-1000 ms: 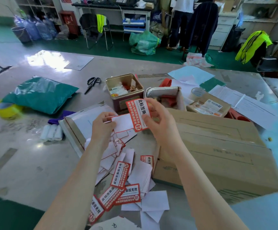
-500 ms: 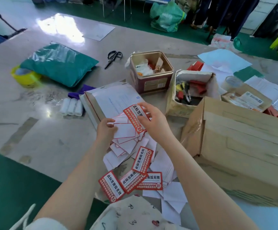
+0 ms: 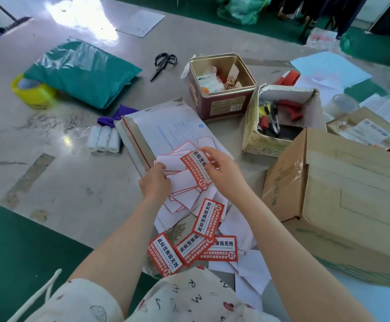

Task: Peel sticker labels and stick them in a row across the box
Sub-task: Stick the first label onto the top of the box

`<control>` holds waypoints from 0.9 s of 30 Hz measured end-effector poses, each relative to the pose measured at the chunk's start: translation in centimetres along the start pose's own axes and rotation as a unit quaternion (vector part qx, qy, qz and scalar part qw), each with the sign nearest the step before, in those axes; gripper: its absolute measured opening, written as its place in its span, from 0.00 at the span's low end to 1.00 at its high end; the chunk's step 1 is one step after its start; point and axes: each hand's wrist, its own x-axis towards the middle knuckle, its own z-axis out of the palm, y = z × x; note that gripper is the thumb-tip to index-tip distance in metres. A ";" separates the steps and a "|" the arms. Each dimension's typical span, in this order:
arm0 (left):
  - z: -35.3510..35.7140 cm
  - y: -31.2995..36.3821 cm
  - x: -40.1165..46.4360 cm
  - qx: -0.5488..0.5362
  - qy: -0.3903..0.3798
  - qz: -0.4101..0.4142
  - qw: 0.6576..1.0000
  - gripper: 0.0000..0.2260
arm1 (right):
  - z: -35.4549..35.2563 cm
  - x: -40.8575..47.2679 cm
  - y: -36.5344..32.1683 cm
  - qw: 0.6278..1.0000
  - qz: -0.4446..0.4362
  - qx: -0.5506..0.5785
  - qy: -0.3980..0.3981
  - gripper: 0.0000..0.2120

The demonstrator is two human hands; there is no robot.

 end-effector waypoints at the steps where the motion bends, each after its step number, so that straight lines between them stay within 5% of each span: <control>1: 0.0 0.0 0.1 0.015 -0.001 0.009 1.000 0.14 | 0.0 0.0 0.0 1.000 0.000 -0.003 -0.001 0.18; 7: -0.4 0.7 0.3 0.100 0.013 0.059 0.993 0.15 | -1.0 0.1 -0.5 0.999 -0.017 -0.029 0.022 0.18; 14: -3.4 7.0 -0.5 -0.037 0.092 0.138 0.985 0.09 | -4.7 -0.2 -2.5 0.994 -0.052 -0.059 0.075 0.18; 20: -6.6 13.0 -2.8 -0.165 0.150 0.291 0.930 0.09 | -8.5 -1.5 -3.7 0.989 -0.063 -0.061 0.118 0.18; 27: -7.1 16.9 -6.5 -0.081 0.181 0.425 0.883 0.11 | -12.4 -5.0 -4.2 0.982 -0.090 -0.055 0.154 0.17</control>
